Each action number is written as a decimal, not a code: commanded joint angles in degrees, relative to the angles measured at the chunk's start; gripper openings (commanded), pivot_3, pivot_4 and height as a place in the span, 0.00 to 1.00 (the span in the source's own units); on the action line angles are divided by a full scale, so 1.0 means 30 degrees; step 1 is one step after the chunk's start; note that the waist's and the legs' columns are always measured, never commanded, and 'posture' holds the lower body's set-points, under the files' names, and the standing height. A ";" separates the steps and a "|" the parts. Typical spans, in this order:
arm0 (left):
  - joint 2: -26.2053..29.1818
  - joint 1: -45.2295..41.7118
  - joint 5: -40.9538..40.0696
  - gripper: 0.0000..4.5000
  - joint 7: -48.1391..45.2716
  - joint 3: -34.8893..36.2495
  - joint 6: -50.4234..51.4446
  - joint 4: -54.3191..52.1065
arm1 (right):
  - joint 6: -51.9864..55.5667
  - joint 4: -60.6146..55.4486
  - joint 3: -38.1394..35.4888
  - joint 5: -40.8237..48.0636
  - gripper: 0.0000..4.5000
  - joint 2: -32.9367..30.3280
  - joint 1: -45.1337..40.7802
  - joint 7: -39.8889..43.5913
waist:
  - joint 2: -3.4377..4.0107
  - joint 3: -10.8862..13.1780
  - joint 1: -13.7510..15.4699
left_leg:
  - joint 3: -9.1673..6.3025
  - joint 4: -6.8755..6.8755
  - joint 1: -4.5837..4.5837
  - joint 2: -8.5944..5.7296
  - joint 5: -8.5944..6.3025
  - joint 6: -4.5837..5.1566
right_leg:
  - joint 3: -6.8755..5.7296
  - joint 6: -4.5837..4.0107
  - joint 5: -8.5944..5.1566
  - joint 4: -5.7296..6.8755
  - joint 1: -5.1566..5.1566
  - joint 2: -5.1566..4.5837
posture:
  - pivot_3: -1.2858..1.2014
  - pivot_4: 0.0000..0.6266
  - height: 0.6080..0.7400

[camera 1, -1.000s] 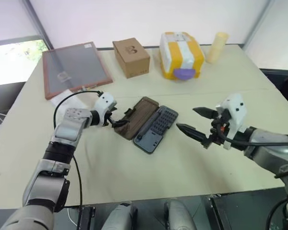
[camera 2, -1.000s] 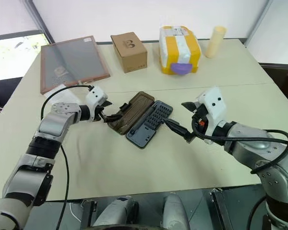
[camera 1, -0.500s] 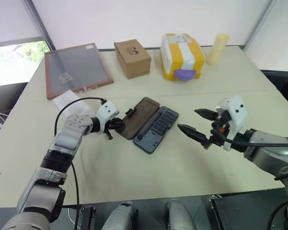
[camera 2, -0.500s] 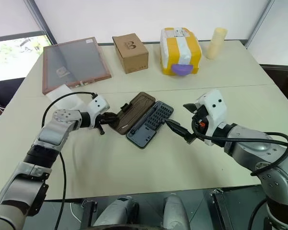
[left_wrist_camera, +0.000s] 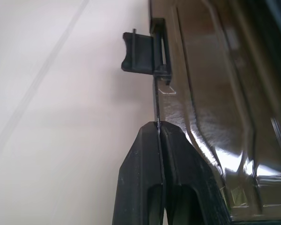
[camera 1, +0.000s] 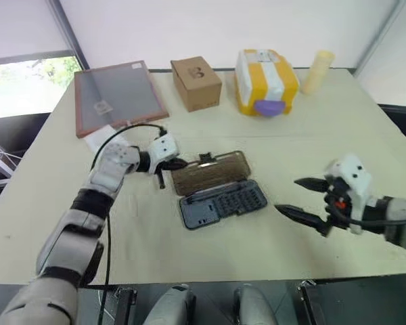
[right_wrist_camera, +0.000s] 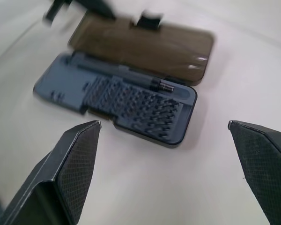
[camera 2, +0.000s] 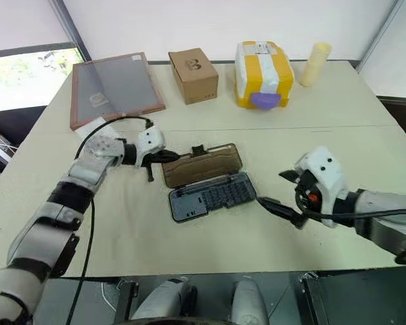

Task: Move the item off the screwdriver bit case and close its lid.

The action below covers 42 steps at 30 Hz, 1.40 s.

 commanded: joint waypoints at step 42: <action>0.1403 0.5981 -0.9535 0.88 -0.1228 0.4601 1.4490 -1.4467 | -0.2675 0.3937 0.1661 -0.2706 1.00 0.1885 -0.3097 0.1617 | 0.0027 -0.0007 -0.1035 | 0.0039 -0.0076 0.0032 0.0039 -0.0009 0.0008 | 0.0037 0.0013 0.0007 0.0037 -0.0050 0.0010 | 0.52 0.24 1.00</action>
